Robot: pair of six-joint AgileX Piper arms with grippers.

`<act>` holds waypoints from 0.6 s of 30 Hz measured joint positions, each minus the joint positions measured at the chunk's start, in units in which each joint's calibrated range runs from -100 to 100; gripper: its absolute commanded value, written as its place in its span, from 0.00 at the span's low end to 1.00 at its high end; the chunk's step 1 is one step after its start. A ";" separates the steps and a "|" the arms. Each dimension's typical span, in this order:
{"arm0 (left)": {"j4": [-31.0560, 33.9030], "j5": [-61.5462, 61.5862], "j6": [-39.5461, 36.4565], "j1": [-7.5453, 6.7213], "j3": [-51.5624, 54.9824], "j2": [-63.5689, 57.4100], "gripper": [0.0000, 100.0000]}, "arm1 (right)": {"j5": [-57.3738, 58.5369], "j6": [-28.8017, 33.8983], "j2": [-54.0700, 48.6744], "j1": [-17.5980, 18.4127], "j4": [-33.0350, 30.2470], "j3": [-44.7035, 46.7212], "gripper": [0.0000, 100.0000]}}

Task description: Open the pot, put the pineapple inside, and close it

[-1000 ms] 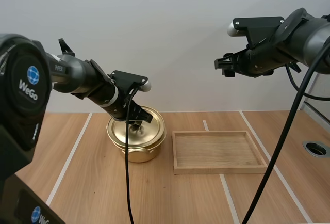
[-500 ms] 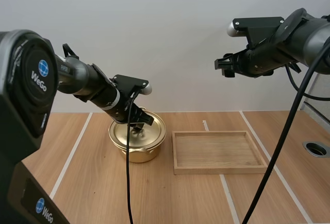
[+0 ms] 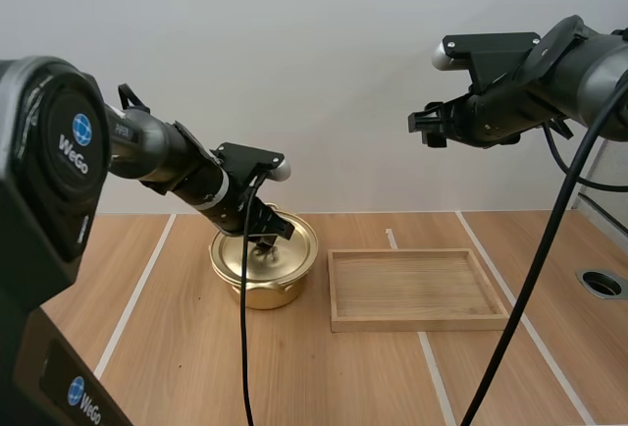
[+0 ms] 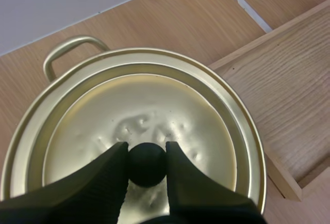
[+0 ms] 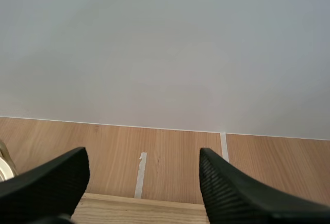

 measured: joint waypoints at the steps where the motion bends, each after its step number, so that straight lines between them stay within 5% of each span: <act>1: -0.14 -0.53 0.00 0.00 0.35 0.00 0.00 | 0.00 0.00 0.00 0.00 0.00 0.00 1.00; 13: -1.28 -3.64 0.19 0.00 1.65 0.00 0.01 | 0.00 0.00 0.00 0.00 0.00 0.00 1.00; 16: -1.28 -3.64 0.19 0.00 1.65 0.00 0.32 | 0.00 0.00 0.00 0.00 0.00 0.00 1.00; 18: -1.28 -3.80 0.28 0.00 1.65 0.00 0.80 | 0.00 0.00 0.00 0.00 0.00 0.00 1.00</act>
